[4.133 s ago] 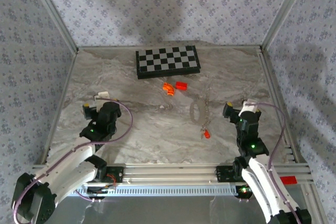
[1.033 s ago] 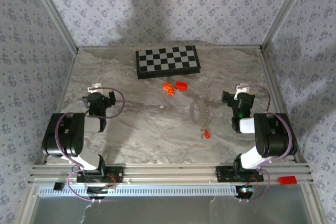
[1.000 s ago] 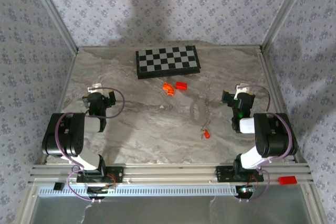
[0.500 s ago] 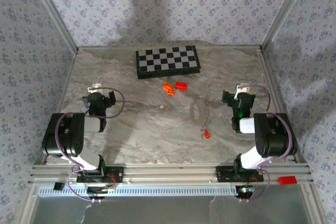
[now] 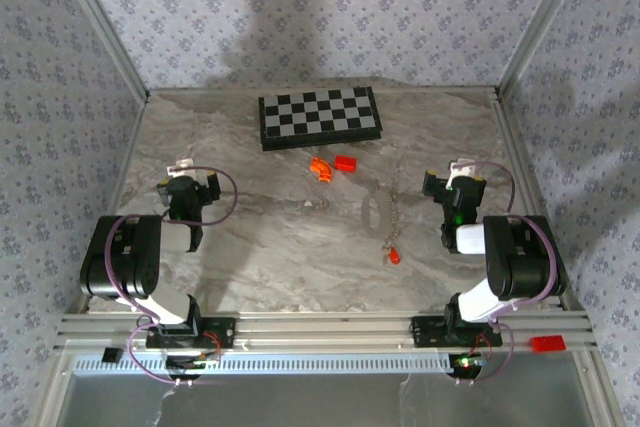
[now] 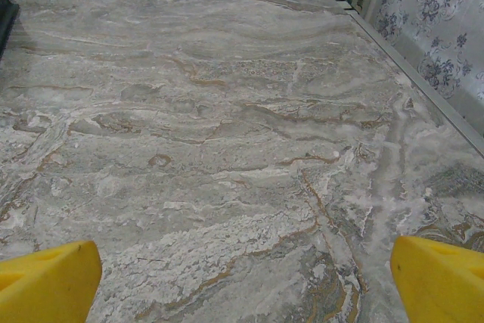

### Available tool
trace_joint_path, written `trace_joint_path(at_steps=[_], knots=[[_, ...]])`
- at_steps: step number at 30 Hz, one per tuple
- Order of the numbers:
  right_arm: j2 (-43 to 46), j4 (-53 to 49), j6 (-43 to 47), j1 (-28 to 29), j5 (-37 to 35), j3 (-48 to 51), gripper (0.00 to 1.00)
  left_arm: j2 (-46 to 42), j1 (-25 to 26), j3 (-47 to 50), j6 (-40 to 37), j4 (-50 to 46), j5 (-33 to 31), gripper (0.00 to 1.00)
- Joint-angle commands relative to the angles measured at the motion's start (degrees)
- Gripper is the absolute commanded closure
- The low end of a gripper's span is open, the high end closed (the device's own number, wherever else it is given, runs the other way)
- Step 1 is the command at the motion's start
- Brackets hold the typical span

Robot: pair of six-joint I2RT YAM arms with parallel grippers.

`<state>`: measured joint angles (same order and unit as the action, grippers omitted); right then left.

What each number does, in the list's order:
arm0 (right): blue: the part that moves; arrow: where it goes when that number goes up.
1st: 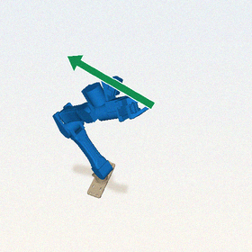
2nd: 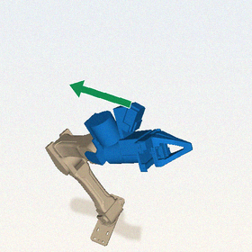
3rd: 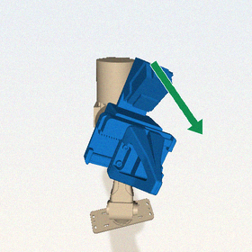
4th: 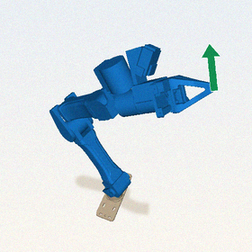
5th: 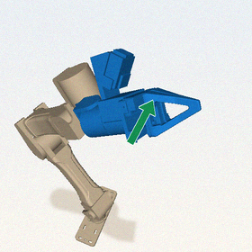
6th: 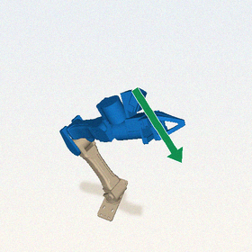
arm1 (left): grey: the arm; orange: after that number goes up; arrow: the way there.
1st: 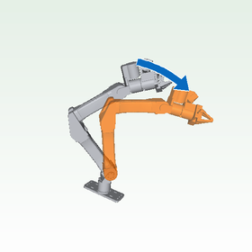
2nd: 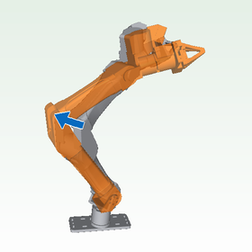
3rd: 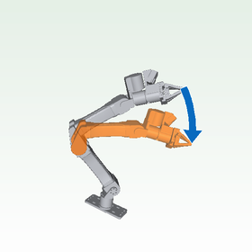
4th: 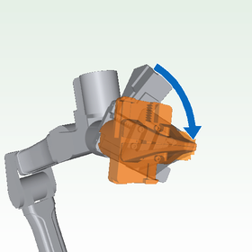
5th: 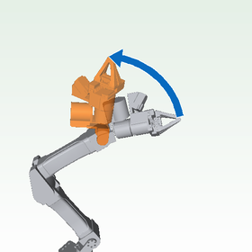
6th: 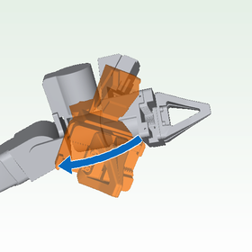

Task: Put the keys on the keyring

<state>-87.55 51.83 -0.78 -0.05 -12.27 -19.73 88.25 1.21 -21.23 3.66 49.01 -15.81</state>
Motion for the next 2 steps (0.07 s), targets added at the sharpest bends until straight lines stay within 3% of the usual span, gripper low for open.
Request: trace_joint_path(at_steps=[1, 2], knots=[[-0.6, -0.2, 0.6, 0.4, -1.2, -1.0, 0.00, -0.4, -0.2, -1.1, 0.4, 0.1, 0.6, 0.00], [-0.6, -0.2, 0.6, 0.4, -1.2, -1.0, 0.00, -0.3, -0.2, -1.1, 0.4, 0.1, 0.6, 0.00]])
